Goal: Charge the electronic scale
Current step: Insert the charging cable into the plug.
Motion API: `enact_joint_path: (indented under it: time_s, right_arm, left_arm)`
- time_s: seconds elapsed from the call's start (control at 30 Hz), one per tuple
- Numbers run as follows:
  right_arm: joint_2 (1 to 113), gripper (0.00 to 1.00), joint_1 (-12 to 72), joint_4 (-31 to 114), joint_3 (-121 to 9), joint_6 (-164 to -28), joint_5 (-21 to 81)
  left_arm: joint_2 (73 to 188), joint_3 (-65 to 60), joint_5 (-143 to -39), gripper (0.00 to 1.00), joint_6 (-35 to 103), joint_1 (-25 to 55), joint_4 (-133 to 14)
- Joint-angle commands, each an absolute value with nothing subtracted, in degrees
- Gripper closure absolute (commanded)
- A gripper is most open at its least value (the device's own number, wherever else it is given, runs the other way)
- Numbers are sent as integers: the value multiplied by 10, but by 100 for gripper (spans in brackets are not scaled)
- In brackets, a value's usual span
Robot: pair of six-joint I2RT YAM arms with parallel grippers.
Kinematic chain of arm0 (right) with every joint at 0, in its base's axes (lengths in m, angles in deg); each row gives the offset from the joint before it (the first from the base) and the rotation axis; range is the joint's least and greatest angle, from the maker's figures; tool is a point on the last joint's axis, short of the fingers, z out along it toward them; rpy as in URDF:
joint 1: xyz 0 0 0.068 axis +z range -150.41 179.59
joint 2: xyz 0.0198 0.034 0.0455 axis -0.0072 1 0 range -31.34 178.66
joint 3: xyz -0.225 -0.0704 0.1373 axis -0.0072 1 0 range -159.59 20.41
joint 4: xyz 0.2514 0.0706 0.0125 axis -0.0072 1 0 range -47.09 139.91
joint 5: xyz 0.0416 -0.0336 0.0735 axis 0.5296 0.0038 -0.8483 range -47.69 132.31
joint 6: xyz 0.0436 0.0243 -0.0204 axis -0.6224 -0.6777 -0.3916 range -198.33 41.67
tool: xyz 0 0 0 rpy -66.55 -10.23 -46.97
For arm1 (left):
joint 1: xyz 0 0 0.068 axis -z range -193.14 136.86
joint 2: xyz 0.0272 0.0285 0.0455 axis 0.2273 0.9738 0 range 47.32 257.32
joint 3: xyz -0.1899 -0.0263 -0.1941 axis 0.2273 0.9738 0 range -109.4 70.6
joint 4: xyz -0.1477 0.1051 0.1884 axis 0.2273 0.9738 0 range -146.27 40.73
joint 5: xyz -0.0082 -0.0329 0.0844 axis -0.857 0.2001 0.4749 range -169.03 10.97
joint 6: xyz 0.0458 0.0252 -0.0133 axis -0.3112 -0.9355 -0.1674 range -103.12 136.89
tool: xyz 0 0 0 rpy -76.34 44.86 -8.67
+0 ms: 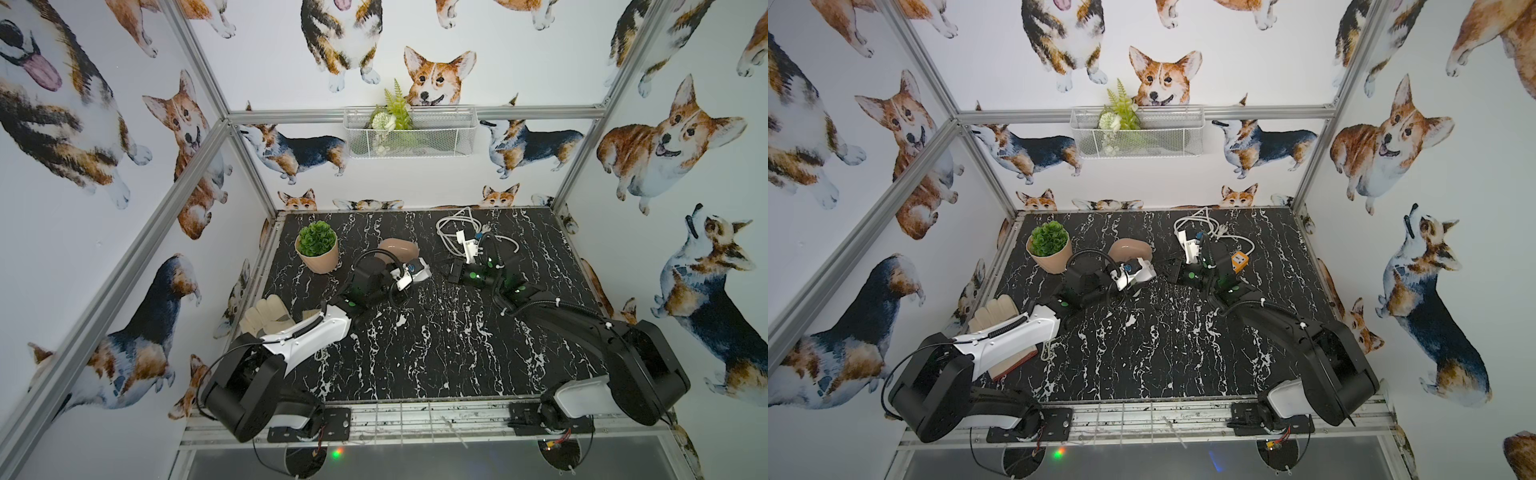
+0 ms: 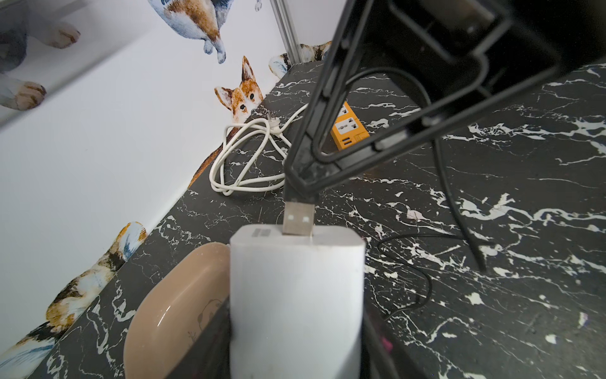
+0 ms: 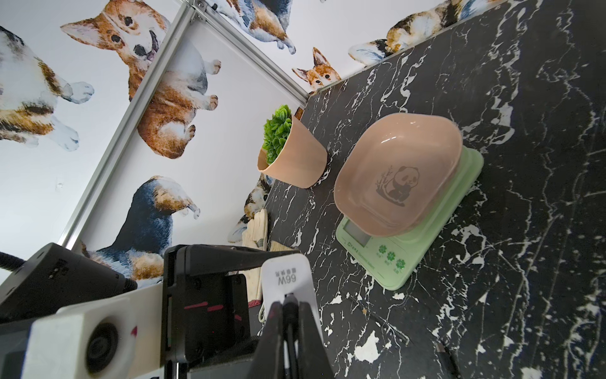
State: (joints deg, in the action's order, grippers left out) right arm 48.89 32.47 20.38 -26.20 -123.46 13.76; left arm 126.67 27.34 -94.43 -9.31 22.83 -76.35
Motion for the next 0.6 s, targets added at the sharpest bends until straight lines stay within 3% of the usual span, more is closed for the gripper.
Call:
enact_joint_path:
  time_s: [0.0, 0.57]
  right_arm:
    - [494, 100, 332, 235, -275, -1236, 124]
    - [519, 100, 335, 327, -325, -1211, 61]
  left_arm:
    - [1267, 267, -942, 81, -104, 227, -796]
    - [1274, 260, -934, 81, -114, 228, -784]
